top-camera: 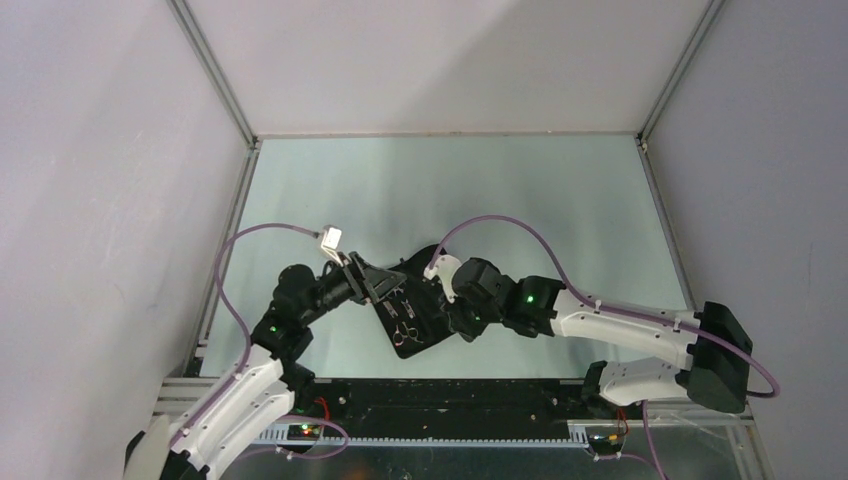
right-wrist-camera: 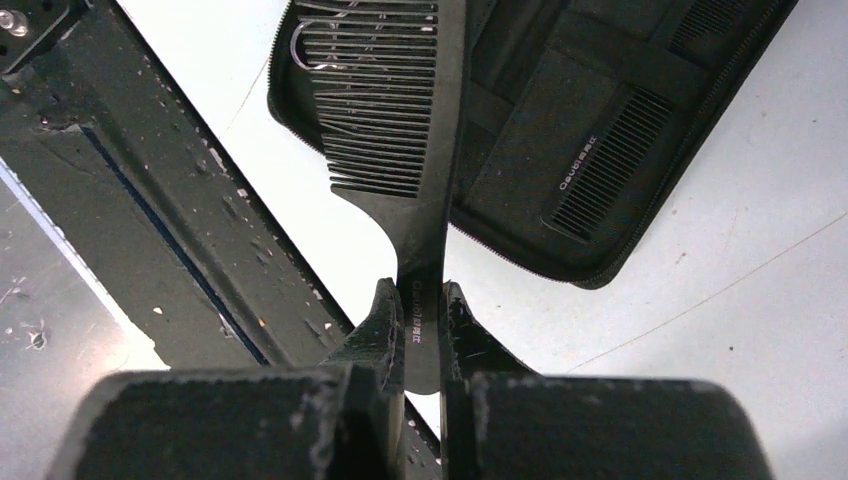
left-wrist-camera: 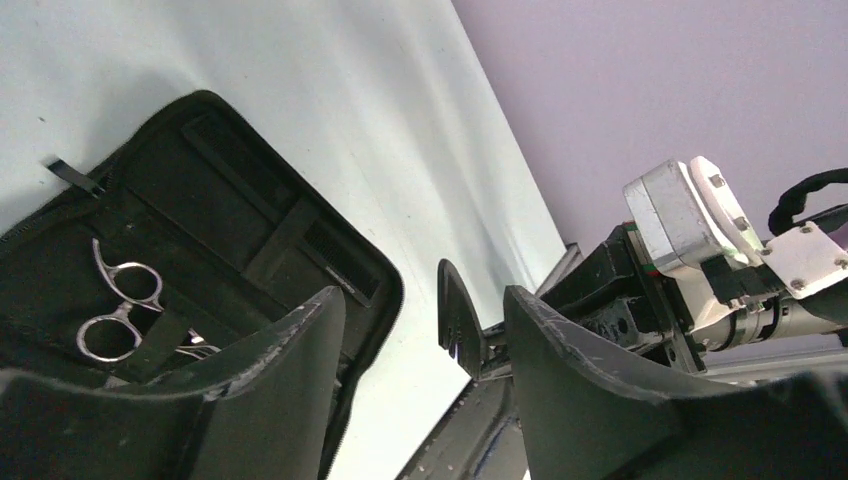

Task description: Sort the hair-cutting tools

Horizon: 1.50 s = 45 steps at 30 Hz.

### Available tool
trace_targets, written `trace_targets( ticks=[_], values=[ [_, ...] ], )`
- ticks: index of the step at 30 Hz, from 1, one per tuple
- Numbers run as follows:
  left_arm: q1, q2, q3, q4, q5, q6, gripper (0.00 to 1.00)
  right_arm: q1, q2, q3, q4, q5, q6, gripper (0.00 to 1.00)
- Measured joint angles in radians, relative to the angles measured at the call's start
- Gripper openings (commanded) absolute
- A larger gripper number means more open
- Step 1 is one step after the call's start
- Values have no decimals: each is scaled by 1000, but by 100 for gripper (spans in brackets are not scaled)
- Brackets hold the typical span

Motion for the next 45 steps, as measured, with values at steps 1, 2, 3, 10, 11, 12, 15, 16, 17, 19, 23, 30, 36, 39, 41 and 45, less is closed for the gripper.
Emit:
trace_targets(
  ticks=[1, 2, 3, 10, 11, 12, 15, 16, 17, 19, 23, 30, 36, 39, 41, 45],
  values=[
    [-1, 3, -4, 11, 3, -7, 56, 0, -4, -2, 2, -2, 0, 0],
    [-3, 10, -6, 20, 5, -14, 51, 0, -10, -5, 7, -4, 0, 0],
    [-4, 16, -6, 26, 10, -21, 44, -2, -13, -7, 9, -5, 0, 0],
    [-20, 59, -6, 70, 23, -50, 0, -3, -16, -11, 21, -6, 0, 9],
    [-21, 59, -6, 79, 24, -54, 0, -4, -16, -13, 23, -6, 0, 20],
    [-24, 59, -6, 87, 23, -58, 0, -5, -16, -14, 25, -6, 0, 27],
    [-26, 57, -6, 91, 8, -64, 0, -6, -16, -14, 33, -6, 1, 46],
    [-26, 53, -6, 83, -16, -62, 0, -6, -16, -14, 33, -6, 0, 48],
    [-25, 48, -6, 71, -39, -60, 0, -6, -16, -14, 33, -5, 0, 51],
    [-13, 33, -5, 32, -87, -57, 0, -6, -9, -14, 33, 0, -3, 52],
    [53, 7, -5, -44, -164, -50, 0, -36, 33, -15, 30, 14, 12, 51],
    [177, -69, -2, -145, -220, -16, 0, -204, 107, -52, 34, 11, 74, 43],
    [259, -103, -3, -176, -216, -8, 0, -291, 177, -55, 60, -48, 89, 38],
    [285, -91, -7, -154, -208, -10, 0, -312, 205, -55, 72, -79, 85, 33],
    [290, -70, -7, -124, -196, -12, 0, -323, 225, -54, 77, -94, 79, 27],
    [293, 0, -7, -62, -172, -16, 0, -348, 262, -52, 77, -101, 50, 1]
  ],
)
